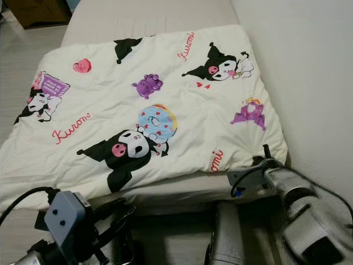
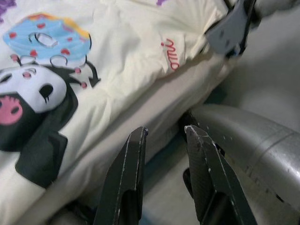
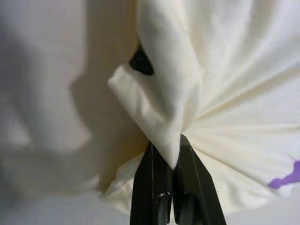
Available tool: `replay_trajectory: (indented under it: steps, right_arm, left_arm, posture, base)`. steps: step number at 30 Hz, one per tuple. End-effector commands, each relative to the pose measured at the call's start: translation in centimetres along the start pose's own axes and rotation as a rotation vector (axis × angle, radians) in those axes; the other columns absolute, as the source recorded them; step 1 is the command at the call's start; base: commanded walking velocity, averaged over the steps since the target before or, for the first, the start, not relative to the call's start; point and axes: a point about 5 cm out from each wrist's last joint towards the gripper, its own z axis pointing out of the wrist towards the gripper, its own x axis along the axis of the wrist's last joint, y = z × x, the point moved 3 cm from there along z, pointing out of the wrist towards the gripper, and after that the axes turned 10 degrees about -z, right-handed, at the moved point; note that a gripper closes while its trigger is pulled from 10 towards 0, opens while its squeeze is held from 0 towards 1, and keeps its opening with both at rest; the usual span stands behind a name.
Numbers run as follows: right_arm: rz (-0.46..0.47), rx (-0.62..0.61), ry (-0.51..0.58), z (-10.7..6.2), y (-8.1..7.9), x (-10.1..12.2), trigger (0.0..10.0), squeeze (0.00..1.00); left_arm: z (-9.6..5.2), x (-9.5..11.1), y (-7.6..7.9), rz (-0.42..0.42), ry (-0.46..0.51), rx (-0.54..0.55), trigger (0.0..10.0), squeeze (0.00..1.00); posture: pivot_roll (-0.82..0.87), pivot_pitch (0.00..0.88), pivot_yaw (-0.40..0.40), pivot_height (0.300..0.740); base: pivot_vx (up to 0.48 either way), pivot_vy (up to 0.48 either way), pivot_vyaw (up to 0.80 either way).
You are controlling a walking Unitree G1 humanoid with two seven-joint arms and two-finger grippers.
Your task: Clean up the room
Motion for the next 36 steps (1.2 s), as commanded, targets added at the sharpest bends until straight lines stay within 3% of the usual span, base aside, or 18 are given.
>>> replay_trajectory:
  steps: [1,3,7,14,16,19,24,36]
  right_arm:
    - [-0.007,0.127,0.068,0.1,-2.8,1.0,0.0,0.0]
    - [-0.064,0.226,0.102,-1.0,-4.0,0.1,0.0,0.0]
    - [-0.106,0.288,0.104,-1.8,-4.9,-0.8,0.0,0.0]
    - [-0.16,0.596,0.041,-5.1,-8.6,-4.5,0.0,0.0]
    - [-0.16,0.596,0.041,-5.1,-8.6,-4.5,0.0,0.0]
    - [-0.163,0.704,-0.042,-6.6,-10.3,-6.4,0.0,0.0]
    - [-0.156,0.773,-0.12,-7.9,-12.1,-7.9,0.0,0.0]
    - [-0.085,0.968,-0.157,-10.1,-14.0,-8.9,0.0,0.0]
  left_arm:
    - [-0.3,0.0,0.2,0.008,-0.016,-0.015,10.0,0.0]
    - [-0.1,0.0,0.4,0.009,-0.014,-0.024,10.0,0.0]
    - [-0.1,0.0,0.3,0.013,-0.015,-0.032,10.0,0.0]
    - [-0.2,-0.1,0.5,0.019,-0.023,-0.045,10.0,0.0]
    - [-0.2,-0.1,0.5,0.019,-0.023,-0.045,10.0,0.0]
    - [-0.2,-0.1,0.6,0.021,-0.025,-0.049,10.0,0.0]
    - [-0.2,-0.1,0.7,0.021,-0.029,-0.053,10.0,0.0]
    - [-0.3,-0.2,0.8,0.019,-0.038,-0.069,10.0,0.0]
  posture:
    - [0.06,0.332,0.029,0.576]
    - [0.06,0.333,0.029,0.576]
    - [0.06,0.333,0.029,0.576]
    - [0.06,0.327,0.03,0.576]
    - [0.06,0.327,0.03,0.576]
    - [0.06,0.322,0.022,0.576]
    - [0.06,0.319,0.022,0.576]
    - [0.06,0.32,0.026,0.576]
  base:
    - [0.0,0.0,0.0]
    - [0.0,0.0,0.0]
    - [0.0,0.0,0.0]
    - [0.0,0.0,0.0]
    - [0.0,0.0,0.0]
    - [0.0,0.0,0.0]
    - [0.0,0.0,0.0]
    - [0.0,0.0,0.0]
